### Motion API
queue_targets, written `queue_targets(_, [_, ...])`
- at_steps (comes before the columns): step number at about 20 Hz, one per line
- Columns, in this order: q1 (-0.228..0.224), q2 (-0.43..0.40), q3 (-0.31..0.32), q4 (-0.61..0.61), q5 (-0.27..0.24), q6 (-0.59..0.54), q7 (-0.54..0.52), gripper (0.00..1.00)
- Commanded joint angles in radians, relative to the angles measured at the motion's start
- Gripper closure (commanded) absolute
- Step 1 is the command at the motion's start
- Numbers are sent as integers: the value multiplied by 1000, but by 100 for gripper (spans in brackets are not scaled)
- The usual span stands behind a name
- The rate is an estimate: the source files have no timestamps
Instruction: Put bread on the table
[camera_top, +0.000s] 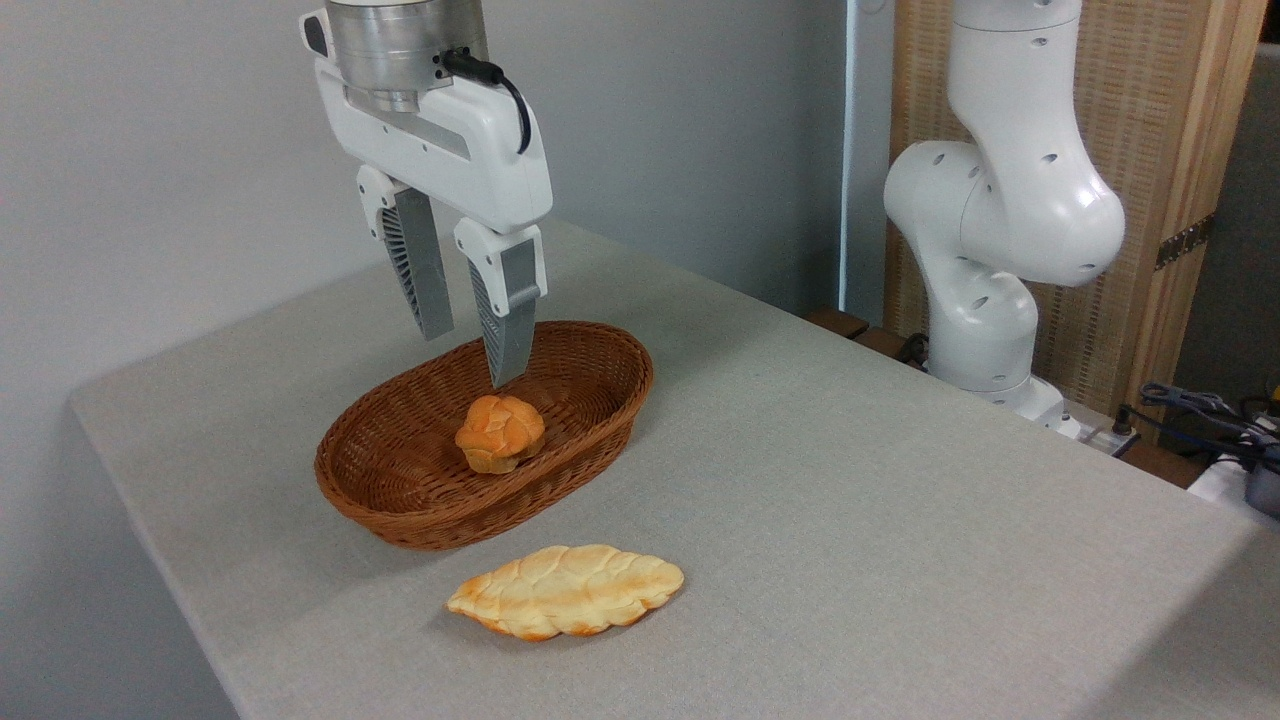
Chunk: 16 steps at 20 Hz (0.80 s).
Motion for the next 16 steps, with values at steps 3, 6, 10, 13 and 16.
queue_targets(3, [-13,-2,18,7,-9,-23,-2,0])
queue_targets(6, [-15,-3,19,7,-9,-23,0,0])
queue_targets(10, [-15,-3,19,5,-9,-23,0,0])
queue_targets(13, [-15,-3,13,-2,-11,-23,0,0])
queue_targets(16, [-13,-7,-22,-18,-17,-14,-3,0])
